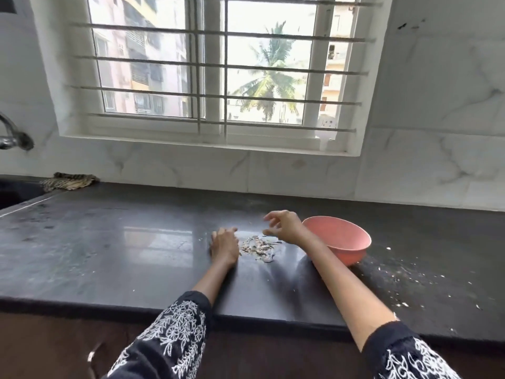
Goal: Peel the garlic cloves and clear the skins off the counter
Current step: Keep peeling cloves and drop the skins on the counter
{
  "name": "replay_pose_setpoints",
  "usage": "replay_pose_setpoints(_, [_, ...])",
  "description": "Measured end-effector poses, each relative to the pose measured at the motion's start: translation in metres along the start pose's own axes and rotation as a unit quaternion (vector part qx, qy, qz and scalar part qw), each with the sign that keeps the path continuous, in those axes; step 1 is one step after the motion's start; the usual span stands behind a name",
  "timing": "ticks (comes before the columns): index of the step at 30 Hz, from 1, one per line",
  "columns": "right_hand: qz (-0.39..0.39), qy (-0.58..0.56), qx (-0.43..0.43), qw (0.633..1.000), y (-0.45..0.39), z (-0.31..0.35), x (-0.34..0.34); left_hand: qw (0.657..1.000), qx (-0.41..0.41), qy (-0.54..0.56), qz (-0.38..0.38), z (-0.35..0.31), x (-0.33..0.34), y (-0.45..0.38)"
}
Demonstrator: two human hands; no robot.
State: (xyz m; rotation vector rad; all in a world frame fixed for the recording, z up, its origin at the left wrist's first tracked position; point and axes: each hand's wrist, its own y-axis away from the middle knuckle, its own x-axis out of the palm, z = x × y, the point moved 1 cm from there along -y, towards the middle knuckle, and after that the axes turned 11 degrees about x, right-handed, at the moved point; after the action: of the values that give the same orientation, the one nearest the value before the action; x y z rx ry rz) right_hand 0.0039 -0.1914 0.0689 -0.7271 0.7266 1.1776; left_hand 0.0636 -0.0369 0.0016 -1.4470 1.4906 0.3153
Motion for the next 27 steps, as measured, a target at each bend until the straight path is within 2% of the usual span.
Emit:
replay_pose_setpoints(2, [0.059, 0.078, 0.024, 0.995, -0.006, -0.003, 0.019, 1.000, 0.004, -0.020, 0.015, 0.007, 0.004, -0.003])
replay_pose_setpoints(4, [0.061, 0.101, 0.028, 0.993, -0.011, -0.008, 0.033, 1.000, 0.005, -0.004, 0.000, 0.008, 0.005, -0.008])
replay_pose_setpoints(13, [-0.080, -0.060, 0.012, 0.995, -0.030, -0.026, 0.056, 0.992, 0.007, 0.110, -0.062, 0.012, 0.012, -0.028])
replay_pose_setpoints(17, [-0.090, -0.126, -0.002, 0.988, -0.036, -0.017, 0.053, 0.988, -0.006, 0.139, -0.072, 0.016, 0.013, -0.035])
replay_pose_setpoints(22, [-0.104, -0.102, 0.006, 0.989, -0.036, -0.019, 0.054, 0.991, 0.004, 0.121, -0.049, 0.015, 0.017, -0.030])
replay_pose_setpoints(27, [-0.034, -0.020, -0.012, 0.999, -0.040, -0.011, 0.065, 0.991, -0.006, 0.124, -0.043, 0.014, 0.015, -0.029])
